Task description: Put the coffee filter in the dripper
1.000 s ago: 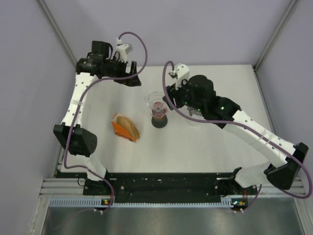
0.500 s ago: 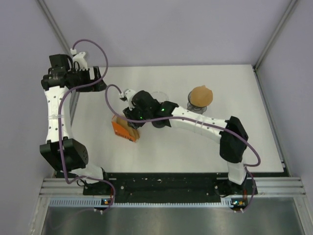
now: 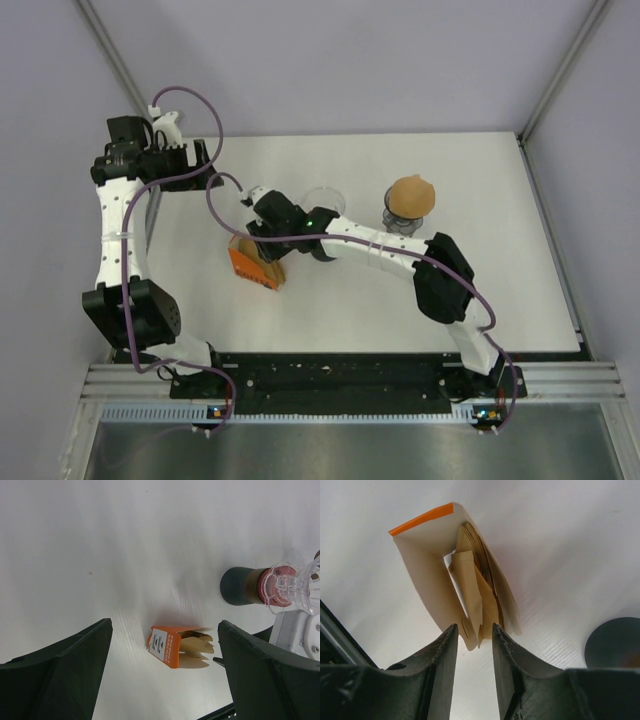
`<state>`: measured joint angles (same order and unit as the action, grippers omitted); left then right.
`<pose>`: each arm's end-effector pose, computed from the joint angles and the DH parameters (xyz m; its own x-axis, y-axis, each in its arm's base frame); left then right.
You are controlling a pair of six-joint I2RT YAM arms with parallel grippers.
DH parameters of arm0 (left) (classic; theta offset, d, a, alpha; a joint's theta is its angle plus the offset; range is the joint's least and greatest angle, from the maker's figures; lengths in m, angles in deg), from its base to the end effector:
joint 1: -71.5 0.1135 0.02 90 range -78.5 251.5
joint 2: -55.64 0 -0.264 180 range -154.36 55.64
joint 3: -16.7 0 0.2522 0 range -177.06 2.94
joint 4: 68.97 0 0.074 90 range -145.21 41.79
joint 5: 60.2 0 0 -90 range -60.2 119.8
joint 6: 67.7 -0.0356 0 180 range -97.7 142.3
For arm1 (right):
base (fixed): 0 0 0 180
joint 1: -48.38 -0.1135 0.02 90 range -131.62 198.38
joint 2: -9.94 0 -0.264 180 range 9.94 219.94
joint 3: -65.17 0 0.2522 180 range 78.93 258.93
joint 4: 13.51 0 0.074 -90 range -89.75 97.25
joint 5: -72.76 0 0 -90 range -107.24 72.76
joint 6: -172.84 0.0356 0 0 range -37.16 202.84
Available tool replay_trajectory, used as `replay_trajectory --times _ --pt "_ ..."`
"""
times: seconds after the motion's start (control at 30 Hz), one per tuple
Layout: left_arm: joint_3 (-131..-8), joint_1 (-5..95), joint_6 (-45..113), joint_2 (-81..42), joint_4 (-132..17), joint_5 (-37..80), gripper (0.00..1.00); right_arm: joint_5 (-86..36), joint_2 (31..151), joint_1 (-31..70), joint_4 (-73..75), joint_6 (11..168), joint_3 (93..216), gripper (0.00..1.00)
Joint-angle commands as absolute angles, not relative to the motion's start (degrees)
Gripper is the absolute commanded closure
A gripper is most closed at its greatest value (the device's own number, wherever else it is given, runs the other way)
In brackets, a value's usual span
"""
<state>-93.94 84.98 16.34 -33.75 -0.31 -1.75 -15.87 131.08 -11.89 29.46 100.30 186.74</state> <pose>0.3183 0.0571 0.3921 -0.6969 -0.0761 -0.7131 0.2192 0.9241 -0.3129 0.2435 0.4246 0.2673 -0.5777 -0.4067 -0.7077 -0.7192 0.6637 0.2057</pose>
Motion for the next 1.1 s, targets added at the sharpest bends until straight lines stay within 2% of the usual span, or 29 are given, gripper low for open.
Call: replay_trajectory --times 0.0,0.1,0.37,0.53,0.8,1.07 --pt "-93.66 85.21 16.32 -32.08 -3.09 -3.60 0.08 -13.46 132.02 -12.09 29.43 102.00 189.85 0.66" --pt "-93.48 85.21 16.23 -32.17 -3.26 -3.95 0.08 -15.30 133.25 -12.00 29.43 102.00 190.46 0.67" --pt "-93.48 85.21 16.14 -32.52 -3.35 -4.04 0.09 -19.17 134.92 -12.00 29.34 102.71 192.40 0.80" --pt "-93.57 85.30 16.06 -32.69 -3.35 -4.13 0.09 -20.31 135.80 -11.91 29.26 102.71 193.10 0.82" --pt "-93.57 85.21 16.06 -33.05 -3.09 -4.65 0.09 -19.79 135.81 -11.91 29.87 101.21 194.33 1.00" --pt "-93.74 85.30 15.79 -33.40 -2.73 -6.32 0.09 -18.56 129.83 -12.26 30.49 95.86 192.14 1.00"
